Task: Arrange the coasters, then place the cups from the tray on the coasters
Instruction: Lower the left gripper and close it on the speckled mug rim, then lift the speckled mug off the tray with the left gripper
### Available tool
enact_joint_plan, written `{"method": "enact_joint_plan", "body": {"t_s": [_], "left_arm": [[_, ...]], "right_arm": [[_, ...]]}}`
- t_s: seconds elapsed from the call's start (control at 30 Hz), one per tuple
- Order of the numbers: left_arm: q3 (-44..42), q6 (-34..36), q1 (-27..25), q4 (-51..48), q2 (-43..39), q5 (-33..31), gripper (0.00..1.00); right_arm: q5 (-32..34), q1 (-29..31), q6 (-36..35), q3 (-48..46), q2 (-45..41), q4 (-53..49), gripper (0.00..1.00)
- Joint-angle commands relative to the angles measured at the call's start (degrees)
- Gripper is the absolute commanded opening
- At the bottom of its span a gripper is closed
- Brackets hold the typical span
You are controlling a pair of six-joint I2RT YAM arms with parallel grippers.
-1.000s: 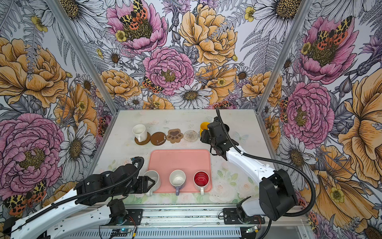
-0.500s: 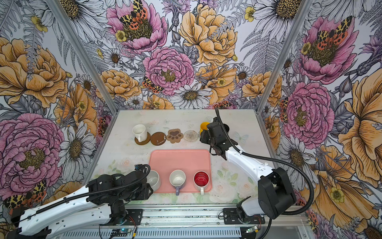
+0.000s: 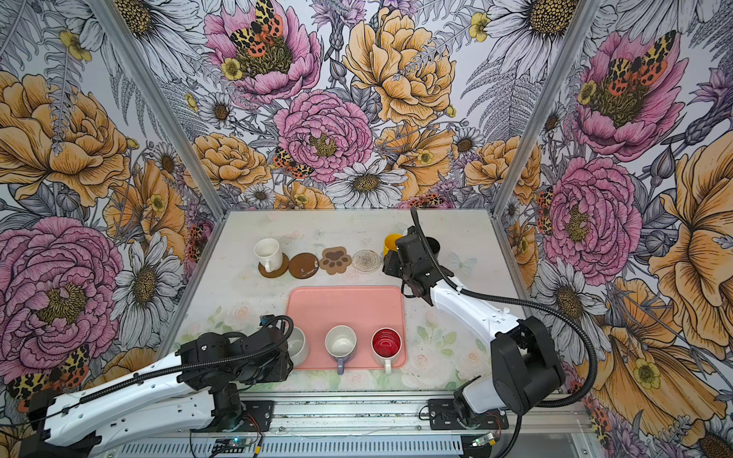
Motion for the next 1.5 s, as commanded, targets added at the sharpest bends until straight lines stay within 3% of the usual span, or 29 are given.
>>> {"method": "enact_joint_plan", "body": {"t_s": [0.0, 0.33, 0.5, 1.03, 1.47], "left_arm": [[-0.82, -1.90, -0.28, -0.10, 0.89, -2.85, 0.54], [-2.87, -2.88, -0.33, 4.17, 3.36, -5.03, 0.53], [-3.60, -3.21, -0.33, 6.92, 5.35, -5.48, 0.44], [-2.58, -2.36, -0.33, 7.31, 15.03, -7.02, 0.44], [-3.12, -1.82, -0.33, 9.54, 16.64, -7.74, 0.38]], "right_arm": [[-0.88, -0.29, 0.37, 1.61, 0.76, 1.60, 0.56], [-1.60, -0.33, 0.36, 1.48, 0.86, 2.24, 0.56], [-1.90, -0.33, 0.49, 1.48, 0.96, 2.48, 0.56], [-2.01, -0.44, 0.35, 1.30, 1.04, 2.68, 0.56], [-1.97, -0.41, 0.40, 1.30, 1.22, 2.77, 0.56]]}}
